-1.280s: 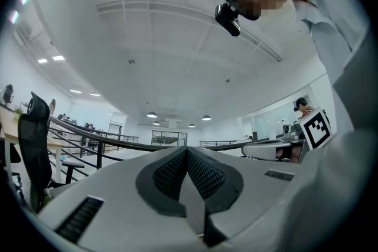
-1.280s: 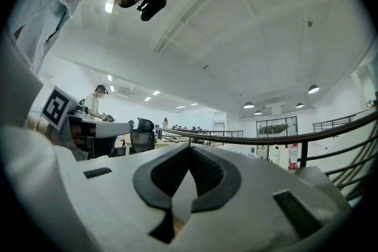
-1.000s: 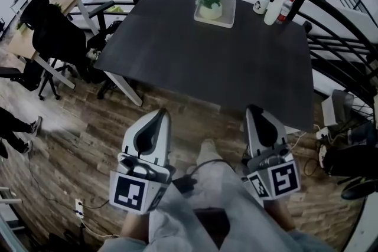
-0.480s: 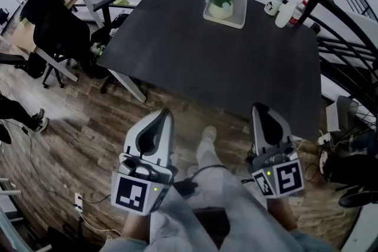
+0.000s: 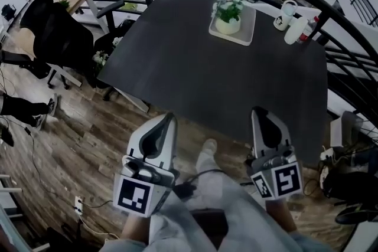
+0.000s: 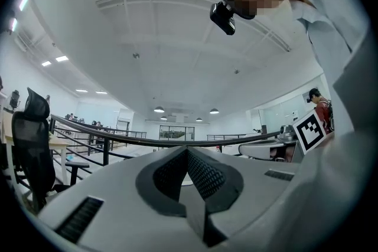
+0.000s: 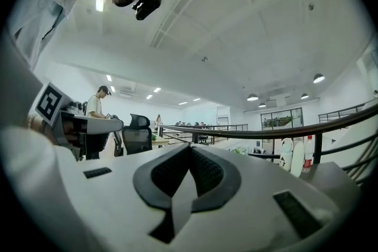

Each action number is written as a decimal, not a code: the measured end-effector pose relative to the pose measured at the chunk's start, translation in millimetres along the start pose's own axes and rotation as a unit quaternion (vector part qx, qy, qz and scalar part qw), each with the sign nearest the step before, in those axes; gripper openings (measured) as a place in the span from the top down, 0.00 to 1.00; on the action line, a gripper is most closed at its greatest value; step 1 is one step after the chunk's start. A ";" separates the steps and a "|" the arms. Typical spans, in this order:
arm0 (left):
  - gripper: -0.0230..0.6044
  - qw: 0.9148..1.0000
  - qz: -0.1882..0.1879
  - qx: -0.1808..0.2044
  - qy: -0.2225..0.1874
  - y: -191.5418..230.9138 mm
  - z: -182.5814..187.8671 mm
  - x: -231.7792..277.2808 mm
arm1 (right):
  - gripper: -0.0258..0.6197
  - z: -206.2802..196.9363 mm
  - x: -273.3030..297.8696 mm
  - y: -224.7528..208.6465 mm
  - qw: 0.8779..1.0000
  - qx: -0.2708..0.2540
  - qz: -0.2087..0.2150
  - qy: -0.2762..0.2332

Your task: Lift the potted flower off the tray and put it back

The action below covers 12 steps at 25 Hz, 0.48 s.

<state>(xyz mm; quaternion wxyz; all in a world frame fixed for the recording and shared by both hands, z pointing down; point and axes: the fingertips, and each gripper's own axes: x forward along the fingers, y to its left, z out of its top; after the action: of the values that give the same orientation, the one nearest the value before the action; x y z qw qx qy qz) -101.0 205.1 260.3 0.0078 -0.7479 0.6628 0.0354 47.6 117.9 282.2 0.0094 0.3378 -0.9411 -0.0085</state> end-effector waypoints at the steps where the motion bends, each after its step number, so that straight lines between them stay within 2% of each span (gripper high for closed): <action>1: 0.97 1.000 0.001 0.001 0.002 3.0 -0.3 9.7 | 0.96 -0.7 8.1 -7.0 1.000 0.002 0.000 0.001; 8: 0.97 1.000 0.005 0.007 0.009 24.1 -1.8 83.4 | 0.96 -4.3 60.5 -62.0 1.000 0.010 -0.002 0.001; 12: 0.97 1.000 0.005 0.005 0.000 32.1 2.7 119.1 | 0.96 -5.2 82.5 -87.3 1.000 0.014 -0.006 0.003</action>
<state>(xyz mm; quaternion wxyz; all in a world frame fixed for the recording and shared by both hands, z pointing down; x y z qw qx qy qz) -118.8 83.3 251.1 0.0113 -0.7444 0.6668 0.0325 39.5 -2.0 286.4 0.0074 0.3432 -0.9392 0.0059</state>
